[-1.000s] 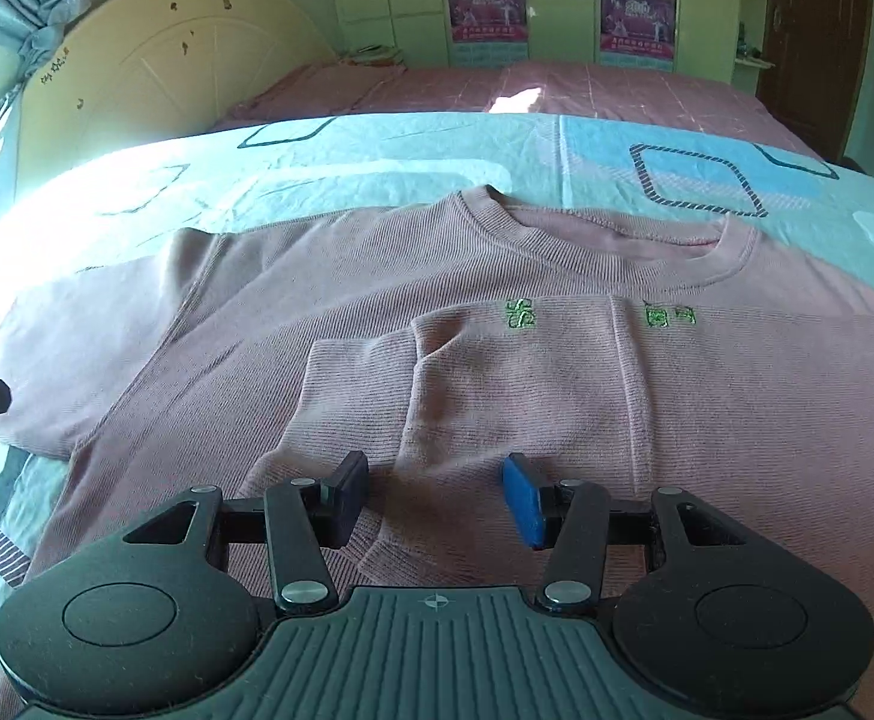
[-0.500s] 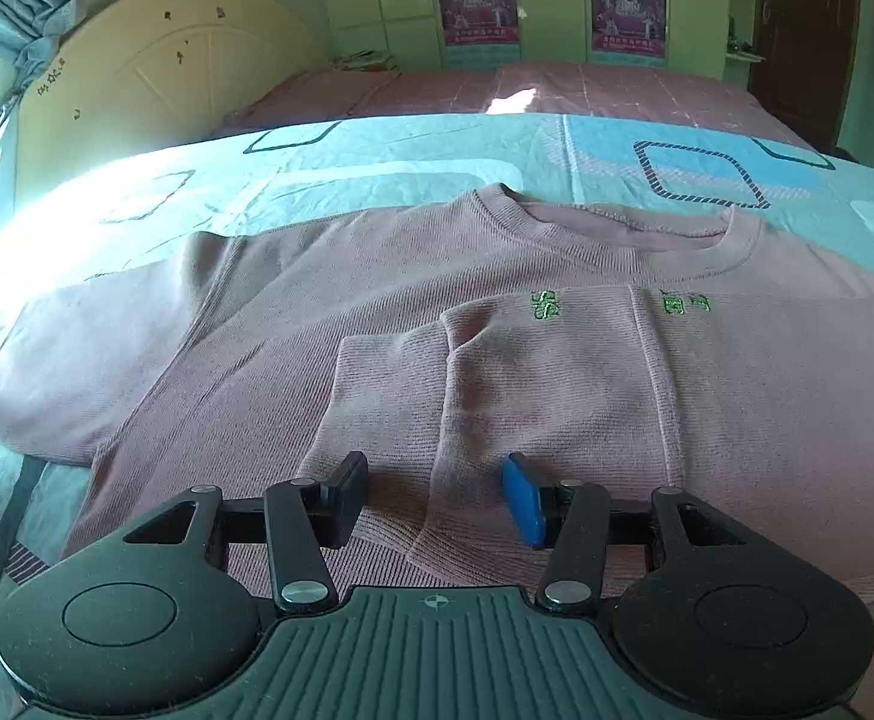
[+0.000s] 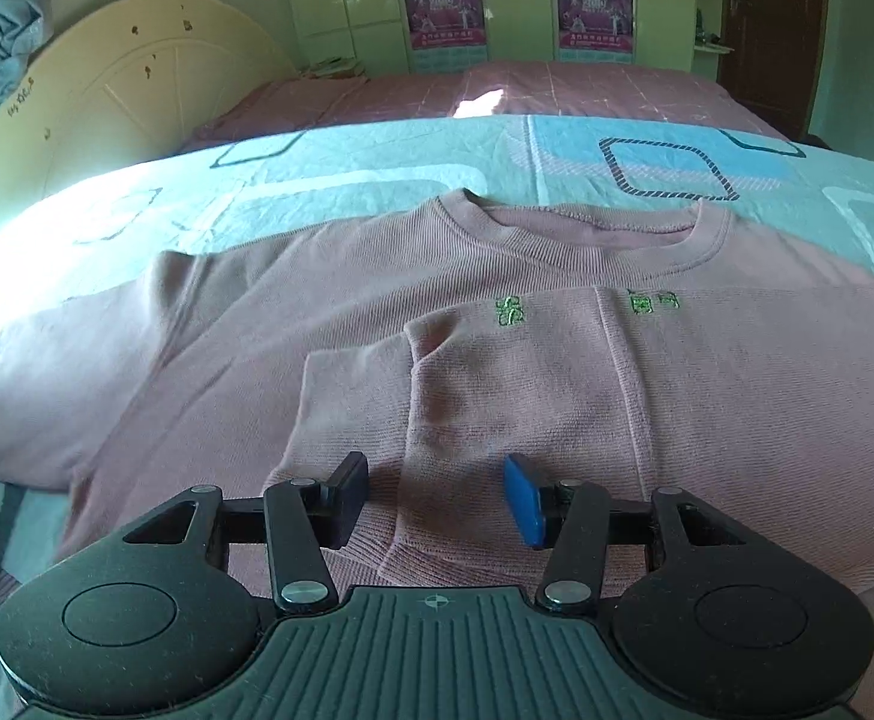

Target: Fold small clothes

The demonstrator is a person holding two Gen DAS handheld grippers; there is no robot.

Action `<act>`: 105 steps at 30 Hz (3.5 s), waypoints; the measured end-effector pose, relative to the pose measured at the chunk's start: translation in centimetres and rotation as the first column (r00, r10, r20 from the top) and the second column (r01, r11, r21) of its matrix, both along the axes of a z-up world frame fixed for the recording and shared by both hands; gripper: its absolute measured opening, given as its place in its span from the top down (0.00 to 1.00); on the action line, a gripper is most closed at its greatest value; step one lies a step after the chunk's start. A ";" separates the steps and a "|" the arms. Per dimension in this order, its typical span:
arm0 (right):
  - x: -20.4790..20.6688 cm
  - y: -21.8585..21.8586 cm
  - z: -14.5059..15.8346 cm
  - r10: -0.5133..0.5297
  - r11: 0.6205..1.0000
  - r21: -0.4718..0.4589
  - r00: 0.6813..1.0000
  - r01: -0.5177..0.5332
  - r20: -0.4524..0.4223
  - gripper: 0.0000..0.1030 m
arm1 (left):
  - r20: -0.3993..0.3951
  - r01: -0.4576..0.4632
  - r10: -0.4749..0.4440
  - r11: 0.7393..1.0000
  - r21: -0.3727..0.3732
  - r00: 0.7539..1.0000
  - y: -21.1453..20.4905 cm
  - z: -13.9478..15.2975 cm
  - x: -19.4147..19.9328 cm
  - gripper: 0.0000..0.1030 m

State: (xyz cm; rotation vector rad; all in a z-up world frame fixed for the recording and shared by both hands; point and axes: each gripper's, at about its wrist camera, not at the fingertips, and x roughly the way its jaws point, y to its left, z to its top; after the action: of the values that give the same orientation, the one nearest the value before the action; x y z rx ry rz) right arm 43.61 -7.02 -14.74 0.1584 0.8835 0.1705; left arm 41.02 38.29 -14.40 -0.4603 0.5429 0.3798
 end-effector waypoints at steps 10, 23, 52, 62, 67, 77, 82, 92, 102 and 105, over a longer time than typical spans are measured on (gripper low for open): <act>-1.5 -6.6 2.1 -0.086 0.993 0.085 0.995 0.082 0.042 0.52 | 0.107 0.553 -0.564 0.825 0.117 0.819 -22.3 6.3 2.1 0.94; -4.0 -15.2 3.2 -0.122 0.977 0.181 0.992 0.114 0.038 0.51 | -0.189 0.820 -0.798 0.549 0.163 0.572 -40.6 -2.5 0.5 0.69; -0.2 -4.1 2.1 0.123 0.992 -0.044 0.984 -0.119 0.129 0.87 | -0.292 0.509 -0.424 0.779 0.366 0.858 -25.9 -4.2 -1.0 0.59; -0.9 -15.0 1.0 -0.121 0.977 0.173 0.992 0.127 -0.045 0.88 | -0.270 0.511 -0.438 0.789 0.342 0.857 -25.6 -4.6 -0.7 0.90; -2.3 -18.3 0.6 -0.261 0.945 0.187 0.963 0.268 -0.060 0.88 | -0.265 0.515 -0.449 0.804 0.296 0.853 -24.6 -4.1 -0.9 0.90; -2.9 -19.5 1.0 -0.260 0.944 0.202 0.965 0.262 -0.041 0.26 | -0.236 0.519 -0.473 0.830 0.203 0.849 -23.9 -1.1 -2.8 0.76; -2.5 -18.2 -0.3 -0.225 0.948 0.208 0.970 0.240 -0.096 0.64 | -0.206 0.487 -0.454 0.859 0.155 0.867 -23.7 0.0 -1.7 0.74; -3.4 -16.5 1.2 -0.144 0.988 0.055 0.989 0.143 0.014 0.93 | -0.277 0.515 -0.462 0.842 0.160 0.842 -26.3 -3.6 2.8 0.74; -3.2 -20.3 1.6 -0.205 0.973 0.111 0.979 0.202 0.019 0.49 | -0.238 0.465 -0.423 0.870 0.163 0.874 -25.6 -1.5 5.8 0.56; -1.4 -20.7 1.1 -0.210 0.969 0.131 0.978 0.207 0.005 0.49 | -0.240 0.448 -0.405 0.879 0.164 0.882 -25.4 -1.9 7.9 0.56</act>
State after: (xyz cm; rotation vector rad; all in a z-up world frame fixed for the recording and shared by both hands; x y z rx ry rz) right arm 42.26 -27.72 -13.60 0.3693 0.8313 0.0329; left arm 48.96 12.93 -16.27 -0.0811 0.7713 0.0528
